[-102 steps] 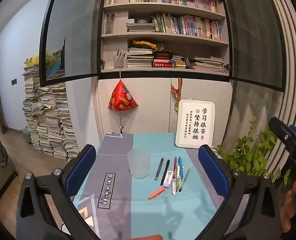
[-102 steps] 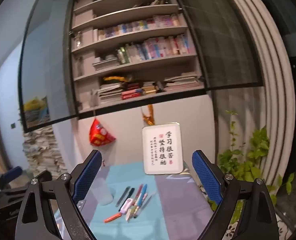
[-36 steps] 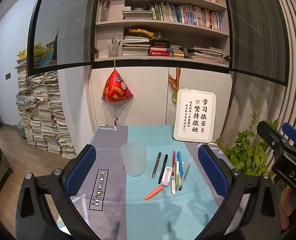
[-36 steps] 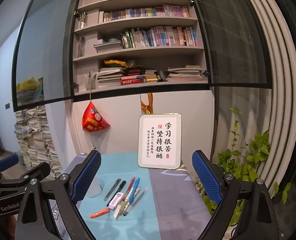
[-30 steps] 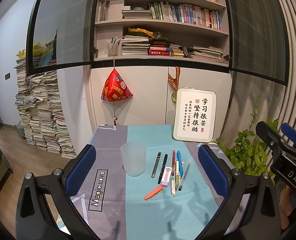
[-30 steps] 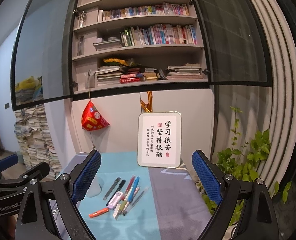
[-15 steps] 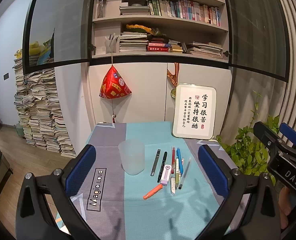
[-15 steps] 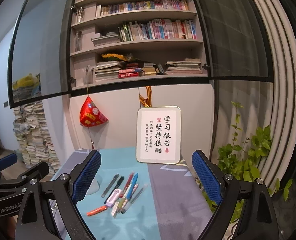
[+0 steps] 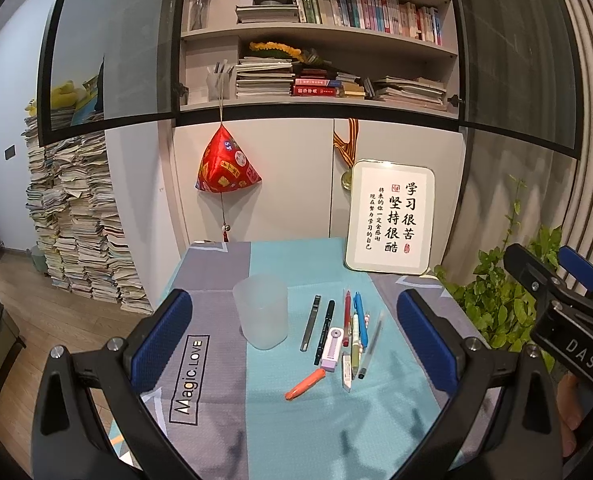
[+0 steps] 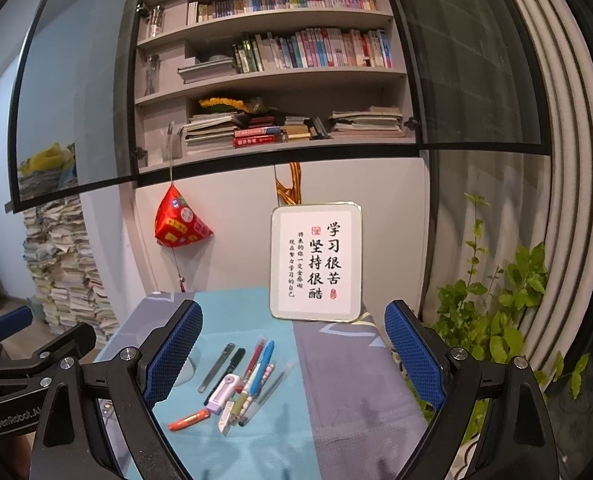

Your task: Organize stationery

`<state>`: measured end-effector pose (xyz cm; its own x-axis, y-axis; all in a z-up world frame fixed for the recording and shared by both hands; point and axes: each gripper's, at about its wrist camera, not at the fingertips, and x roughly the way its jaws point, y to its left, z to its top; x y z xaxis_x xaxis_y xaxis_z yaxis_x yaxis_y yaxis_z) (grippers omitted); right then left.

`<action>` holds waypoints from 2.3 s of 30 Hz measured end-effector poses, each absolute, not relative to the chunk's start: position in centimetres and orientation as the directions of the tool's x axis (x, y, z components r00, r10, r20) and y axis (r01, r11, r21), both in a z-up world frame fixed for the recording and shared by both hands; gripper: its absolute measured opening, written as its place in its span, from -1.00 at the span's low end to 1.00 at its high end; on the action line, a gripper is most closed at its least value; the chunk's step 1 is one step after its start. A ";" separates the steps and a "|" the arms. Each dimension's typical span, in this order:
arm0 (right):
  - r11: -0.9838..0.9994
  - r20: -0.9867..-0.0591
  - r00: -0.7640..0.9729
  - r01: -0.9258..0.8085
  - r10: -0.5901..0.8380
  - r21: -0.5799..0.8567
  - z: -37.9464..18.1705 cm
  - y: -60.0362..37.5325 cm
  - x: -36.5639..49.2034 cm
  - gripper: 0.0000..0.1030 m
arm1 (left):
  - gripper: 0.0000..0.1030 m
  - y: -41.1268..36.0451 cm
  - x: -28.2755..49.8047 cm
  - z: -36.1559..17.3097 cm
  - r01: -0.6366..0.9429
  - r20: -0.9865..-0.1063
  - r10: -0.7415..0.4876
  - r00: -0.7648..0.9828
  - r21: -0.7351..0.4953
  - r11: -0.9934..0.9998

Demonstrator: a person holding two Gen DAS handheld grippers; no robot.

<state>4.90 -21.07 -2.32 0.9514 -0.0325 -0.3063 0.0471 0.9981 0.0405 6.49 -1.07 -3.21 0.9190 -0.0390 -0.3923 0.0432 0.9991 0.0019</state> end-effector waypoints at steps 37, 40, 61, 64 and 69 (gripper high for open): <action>0.982 -0.729 0.682 0.087 0.063 0.166 -13.3 -23.8 18.9 -0.24 | -0.17 -2.8 16.7 -13.4 0.310 -0.693 -0.296 0.657 -0.110 0.944; 0.976 -0.775 0.626 0.103 0.088 0.194 -15.2 -24.2 20.5 -0.28 | -0.40 -3.7 17.9 -15.1 0.344 -0.734 -0.314 0.603 -0.116 0.932; 0.970 -0.870 0.468 0.089 0.158 0.224 -20.5 -22.2 26.4 -0.28 | -0.67 -7.6 22.9 -20.5 0.433 -0.813 -0.338 0.475 -0.118 0.893; 0.978 -0.868 0.479 0.080 0.134 0.195 -20.6 -22.0 26.6 -0.46 | -0.78 -8.1 23.4 -21.1 0.441 -0.825 -0.321 0.465 -0.099 0.892; 0.981 -0.872 0.466 0.035 0.152 0.189 -20.3 -21.4 26.4 -0.98 | -0.79 -7.5 24.0 -21.2 0.431 -0.833 -0.349 0.430 -0.150 0.890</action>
<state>26.37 -21.40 -20.31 0.4655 0.1515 -0.8720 0.0354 0.9813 0.1894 23.99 -7.54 -21.16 0.4302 -0.3490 -0.8326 0.4314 0.8896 -0.1500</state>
